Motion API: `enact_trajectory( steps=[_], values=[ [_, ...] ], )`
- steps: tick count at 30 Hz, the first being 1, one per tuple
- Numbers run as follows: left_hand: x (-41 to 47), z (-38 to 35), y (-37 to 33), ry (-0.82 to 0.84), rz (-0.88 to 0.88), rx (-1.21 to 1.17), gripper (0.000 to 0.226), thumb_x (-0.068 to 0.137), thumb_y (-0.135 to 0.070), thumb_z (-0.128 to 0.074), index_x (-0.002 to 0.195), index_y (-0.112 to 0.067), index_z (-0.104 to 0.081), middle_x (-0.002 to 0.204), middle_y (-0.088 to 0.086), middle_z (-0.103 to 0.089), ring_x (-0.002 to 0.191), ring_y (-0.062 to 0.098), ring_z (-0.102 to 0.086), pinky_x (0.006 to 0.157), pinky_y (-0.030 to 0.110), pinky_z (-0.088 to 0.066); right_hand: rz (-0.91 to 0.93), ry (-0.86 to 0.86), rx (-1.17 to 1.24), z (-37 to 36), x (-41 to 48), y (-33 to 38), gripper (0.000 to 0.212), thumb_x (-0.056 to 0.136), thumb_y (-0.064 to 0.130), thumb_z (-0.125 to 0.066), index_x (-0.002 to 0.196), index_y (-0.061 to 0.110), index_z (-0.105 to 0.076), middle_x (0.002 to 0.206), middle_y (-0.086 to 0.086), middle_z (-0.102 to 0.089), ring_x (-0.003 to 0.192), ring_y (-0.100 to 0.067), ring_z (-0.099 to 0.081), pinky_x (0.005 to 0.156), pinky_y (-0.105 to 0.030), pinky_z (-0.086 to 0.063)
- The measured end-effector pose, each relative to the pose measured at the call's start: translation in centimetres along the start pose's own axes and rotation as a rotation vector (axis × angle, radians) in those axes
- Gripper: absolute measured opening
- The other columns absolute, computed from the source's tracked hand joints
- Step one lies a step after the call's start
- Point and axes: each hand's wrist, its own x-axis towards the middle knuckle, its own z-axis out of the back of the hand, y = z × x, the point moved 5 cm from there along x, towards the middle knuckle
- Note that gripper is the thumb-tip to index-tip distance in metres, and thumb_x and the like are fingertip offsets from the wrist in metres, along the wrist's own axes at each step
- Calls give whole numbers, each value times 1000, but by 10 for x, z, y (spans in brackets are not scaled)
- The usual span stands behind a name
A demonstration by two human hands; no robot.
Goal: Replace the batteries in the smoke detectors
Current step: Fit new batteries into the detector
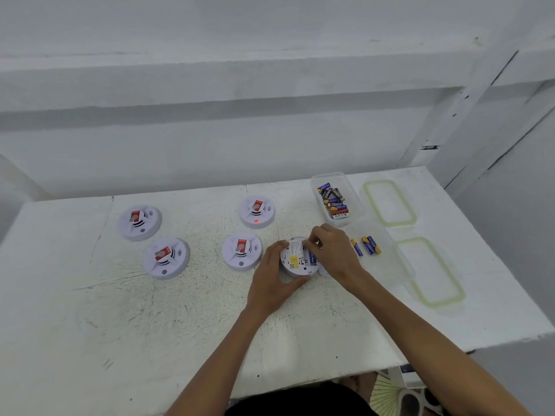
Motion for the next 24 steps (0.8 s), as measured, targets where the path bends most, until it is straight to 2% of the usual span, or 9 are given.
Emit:
enact_trajectory(
  steps=[8,15,18,20,22,24],
  values=[
    [0,-2,5,-5,22,17,90,74,-62,-81,145,-23,-42,145,-14,-46,132,3,-48,103,24,-50,72,-2,-57,-8,-13,-3,21,91,21,-68,84,3,-75,88,-6,-65,70,-20,-60,58,-37,-53],
    [-2,-1,1,-4,10,10,92,73,-69,-76,145,-23,-42,146,-15,-46,133,1,-46,100,9,-43,166,-18,-119,-7,-28,1,24,93,25,-66,88,4,-77,98,-8,-69,80,-21,-63,58,-27,-51],
    [-2,1,1,-12,7,9,91,72,-67,-78,143,-20,-45,143,-13,-48,131,1,-48,100,10,-43,127,4,-36,5,-27,2,25,94,28,-65,90,8,-79,97,-7,-72,76,-17,-67,63,-31,-57],
    [-1,0,2,-11,7,8,90,72,-65,-80,141,-20,-46,141,-11,-50,129,1,-49,100,8,-41,94,-73,36,23,-17,5,22,94,27,-65,88,10,-78,89,-3,-73,68,-11,-65,63,-29,-57],
    [0,1,2,-5,7,20,88,72,-60,-83,142,-22,-45,141,-12,-49,130,1,-48,101,7,-40,1,-180,132,43,2,2,14,95,21,-63,95,12,-74,85,2,-72,69,-7,-65,67,-22,-57],
    [0,1,2,-2,3,31,87,73,-56,-85,142,-24,-44,141,-13,-49,131,1,-47,101,7,-40,-132,-237,225,56,27,-12,11,94,14,-61,99,14,-71,83,3,-71,71,-10,-65,68,-21,-55]
  ],
)
